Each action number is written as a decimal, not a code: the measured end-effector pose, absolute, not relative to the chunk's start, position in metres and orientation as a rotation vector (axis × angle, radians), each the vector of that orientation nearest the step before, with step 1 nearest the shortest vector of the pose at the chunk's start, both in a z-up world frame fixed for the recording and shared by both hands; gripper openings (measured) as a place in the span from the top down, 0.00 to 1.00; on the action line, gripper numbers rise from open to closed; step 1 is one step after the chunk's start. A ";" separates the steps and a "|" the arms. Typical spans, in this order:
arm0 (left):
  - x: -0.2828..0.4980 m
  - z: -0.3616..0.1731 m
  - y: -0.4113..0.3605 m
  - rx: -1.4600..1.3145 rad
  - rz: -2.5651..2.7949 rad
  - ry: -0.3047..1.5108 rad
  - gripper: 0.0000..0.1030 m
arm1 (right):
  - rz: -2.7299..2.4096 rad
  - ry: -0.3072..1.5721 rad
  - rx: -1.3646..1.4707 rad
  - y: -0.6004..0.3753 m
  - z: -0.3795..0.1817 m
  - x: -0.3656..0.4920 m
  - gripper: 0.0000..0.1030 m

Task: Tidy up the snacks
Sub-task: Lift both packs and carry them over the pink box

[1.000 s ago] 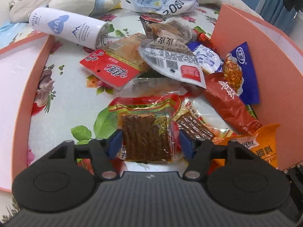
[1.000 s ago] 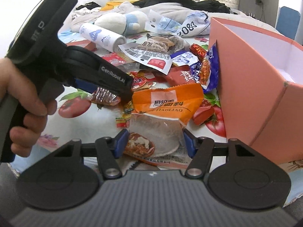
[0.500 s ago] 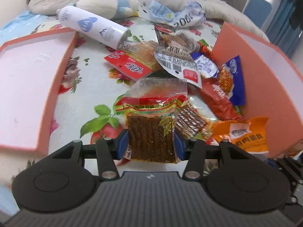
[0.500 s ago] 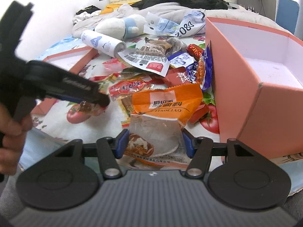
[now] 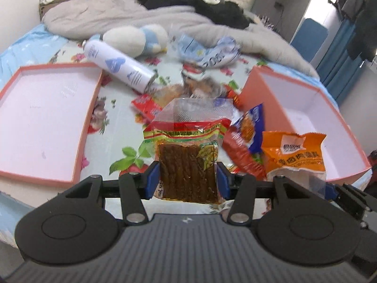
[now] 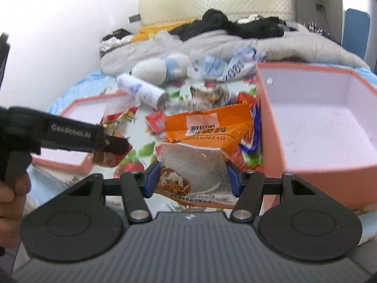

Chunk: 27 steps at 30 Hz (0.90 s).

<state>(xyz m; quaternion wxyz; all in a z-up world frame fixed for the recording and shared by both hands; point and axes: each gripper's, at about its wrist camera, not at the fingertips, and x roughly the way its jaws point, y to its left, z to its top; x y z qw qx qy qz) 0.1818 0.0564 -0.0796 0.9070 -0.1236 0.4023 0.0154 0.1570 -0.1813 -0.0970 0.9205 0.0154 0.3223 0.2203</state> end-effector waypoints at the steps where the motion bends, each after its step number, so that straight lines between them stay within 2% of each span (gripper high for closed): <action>1: 0.180 -0.074 0.055 -0.254 0.027 0.821 0.46 | 0.448 0.652 0.037 -0.184 -0.090 0.157 0.41; 15: 0.185 0.004 0.025 -0.270 -0.072 0.688 0.46 | 0.389 0.508 0.069 -0.227 -0.017 0.161 0.41; 27: 0.214 0.031 -0.028 -0.257 -0.187 0.646 0.46 | 0.305 0.469 0.060 -0.256 -0.004 0.175 0.41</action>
